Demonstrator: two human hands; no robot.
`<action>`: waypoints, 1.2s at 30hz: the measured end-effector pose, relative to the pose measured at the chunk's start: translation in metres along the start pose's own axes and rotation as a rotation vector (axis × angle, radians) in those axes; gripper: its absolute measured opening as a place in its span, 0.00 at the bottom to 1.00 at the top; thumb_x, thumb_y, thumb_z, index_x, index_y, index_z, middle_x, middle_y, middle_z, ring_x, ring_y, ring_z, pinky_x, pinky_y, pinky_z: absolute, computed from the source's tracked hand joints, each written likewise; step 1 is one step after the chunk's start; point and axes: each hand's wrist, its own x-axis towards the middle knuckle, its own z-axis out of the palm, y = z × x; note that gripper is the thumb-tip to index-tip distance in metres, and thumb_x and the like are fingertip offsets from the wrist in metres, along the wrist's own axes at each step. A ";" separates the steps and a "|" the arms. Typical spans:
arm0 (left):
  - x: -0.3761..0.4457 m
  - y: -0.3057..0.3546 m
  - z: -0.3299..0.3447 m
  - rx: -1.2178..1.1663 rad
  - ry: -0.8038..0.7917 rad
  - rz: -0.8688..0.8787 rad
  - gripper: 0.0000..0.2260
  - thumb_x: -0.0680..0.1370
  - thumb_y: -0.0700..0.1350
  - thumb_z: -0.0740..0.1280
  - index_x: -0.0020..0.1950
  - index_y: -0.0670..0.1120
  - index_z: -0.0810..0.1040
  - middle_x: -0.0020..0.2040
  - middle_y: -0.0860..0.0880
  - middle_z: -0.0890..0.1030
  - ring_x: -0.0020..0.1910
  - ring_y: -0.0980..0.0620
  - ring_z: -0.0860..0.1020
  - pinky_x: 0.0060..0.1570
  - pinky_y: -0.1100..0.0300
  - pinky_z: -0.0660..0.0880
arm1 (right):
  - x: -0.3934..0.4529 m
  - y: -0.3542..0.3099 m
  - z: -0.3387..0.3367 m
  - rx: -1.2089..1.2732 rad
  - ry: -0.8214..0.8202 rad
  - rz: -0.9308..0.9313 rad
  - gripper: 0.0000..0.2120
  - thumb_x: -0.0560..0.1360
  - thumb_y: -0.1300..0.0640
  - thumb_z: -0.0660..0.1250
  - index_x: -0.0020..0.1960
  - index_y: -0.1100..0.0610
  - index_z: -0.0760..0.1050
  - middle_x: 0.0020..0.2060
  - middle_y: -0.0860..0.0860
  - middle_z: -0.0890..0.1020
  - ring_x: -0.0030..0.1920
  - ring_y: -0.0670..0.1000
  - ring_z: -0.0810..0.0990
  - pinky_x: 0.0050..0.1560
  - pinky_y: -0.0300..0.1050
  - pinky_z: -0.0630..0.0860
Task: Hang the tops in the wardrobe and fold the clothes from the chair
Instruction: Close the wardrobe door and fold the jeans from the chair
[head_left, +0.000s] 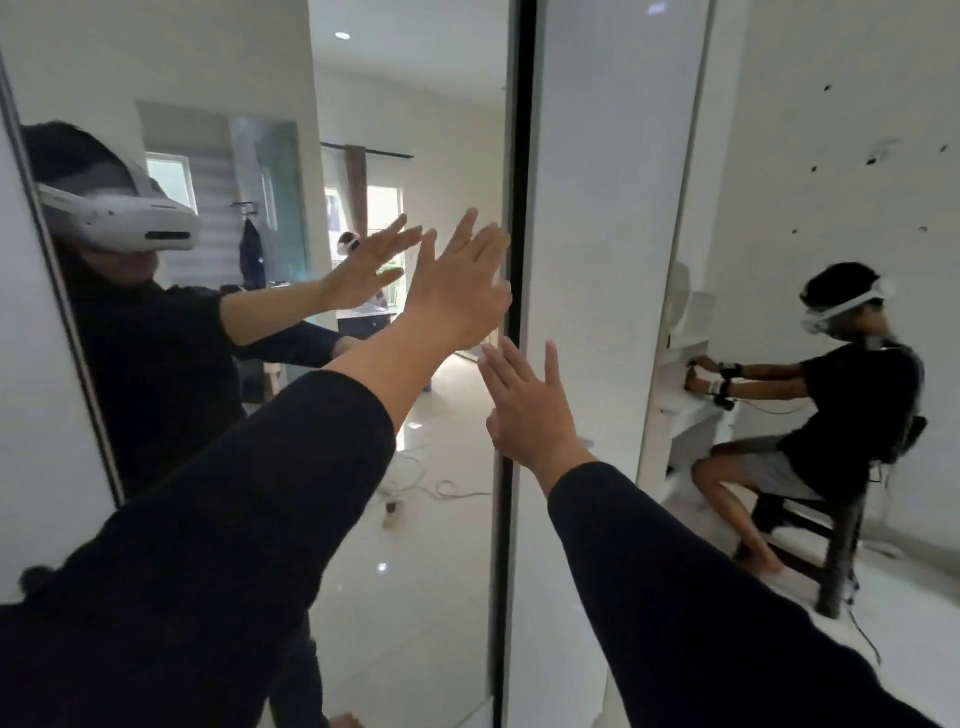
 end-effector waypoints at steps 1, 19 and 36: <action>0.009 0.004 0.007 0.016 -0.016 0.012 0.25 0.81 0.52 0.50 0.78 0.48 0.50 0.78 0.51 0.50 0.77 0.51 0.42 0.74 0.45 0.42 | 0.002 0.009 0.004 -0.013 -0.012 0.004 0.31 0.78 0.50 0.54 0.77 0.56 0.48 0.78 0.51 0.48 0.77 0.52 0.43 0.70 0.66 0.35; 0.082 0.023 0.087 -0.083 0.056 0.046 0.24 0.83 0.48 0.47 0.77 0.43 0.49 0.78 0.43 0.48 0.77 0.46 0.44 0.74 0.48 0.44 | 0.038 0.036 0.071 -0.174 -0.096 0.100 0.30 0.80 0.48 0.51 0.78 0.54 0.45 0.78 0.50 0.43 0.74 0.53 0.30 0.63 0.66 0.22; 0.080 0.084 0.113 -0.276 0.341 0.306 0.27 0.80 0.51 0.45 0.78 0.45 0.41 0.78 0.44 0.45 0.77 0.46 0.45 0.73 0.47 0.42 | -0.028 0.069 0.052 -0.414 -0.016 0.261 0.21 0.77 0.49 0.60 0.69 0.52 0.70 0.75 0.50 0.62 0.77 0.55 0.53 0.71 0.66 0.45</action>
